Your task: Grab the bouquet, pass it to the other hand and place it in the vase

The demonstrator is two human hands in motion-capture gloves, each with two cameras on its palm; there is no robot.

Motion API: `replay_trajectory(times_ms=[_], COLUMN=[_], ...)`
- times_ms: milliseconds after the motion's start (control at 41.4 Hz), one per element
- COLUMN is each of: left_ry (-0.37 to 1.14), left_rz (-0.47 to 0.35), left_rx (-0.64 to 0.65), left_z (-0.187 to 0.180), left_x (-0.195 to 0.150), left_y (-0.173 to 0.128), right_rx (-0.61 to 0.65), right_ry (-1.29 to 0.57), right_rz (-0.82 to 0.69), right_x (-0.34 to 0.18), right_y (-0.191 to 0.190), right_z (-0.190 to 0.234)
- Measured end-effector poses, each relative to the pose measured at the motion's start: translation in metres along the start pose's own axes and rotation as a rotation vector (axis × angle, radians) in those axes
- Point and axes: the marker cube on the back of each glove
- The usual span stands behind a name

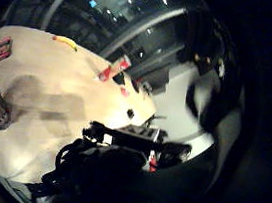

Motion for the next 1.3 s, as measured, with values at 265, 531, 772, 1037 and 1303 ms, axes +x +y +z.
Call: replay_trajectory(times_ms=[265,531,772,1037,1303], left_ry=[0.014,-0.009,-0.066,-0.07,-0.059], left_rz=[0.027,0.218,0.258,0.198,0.27], left_rx=[0.087,0.109,0.249,0.309,0.301], left_z=[-0.017,-0.069,-0.135,-0.168,-0.178], left_x=[0.004,0.045,0.079,0.057,0.005], left_y=[-0.006,-0.032,-0.07,-0.09,-0.103], right_rx=[-0.134,-0.286,-0.183,-0.147,-0.126], right_ry=[0.076,0.276,0.354,0.439,0.449], right_rz=[-0.131,-0.2,-0.056,-0.063,-0.006], right_x=[-0.003,-0.006,-0.02,-0.006,0.003], right_y=[0.006,0.002,-0.009,-0.012,-0.009], right_z=[0.006,-0.032,-0.089,-0.12,-0.136])
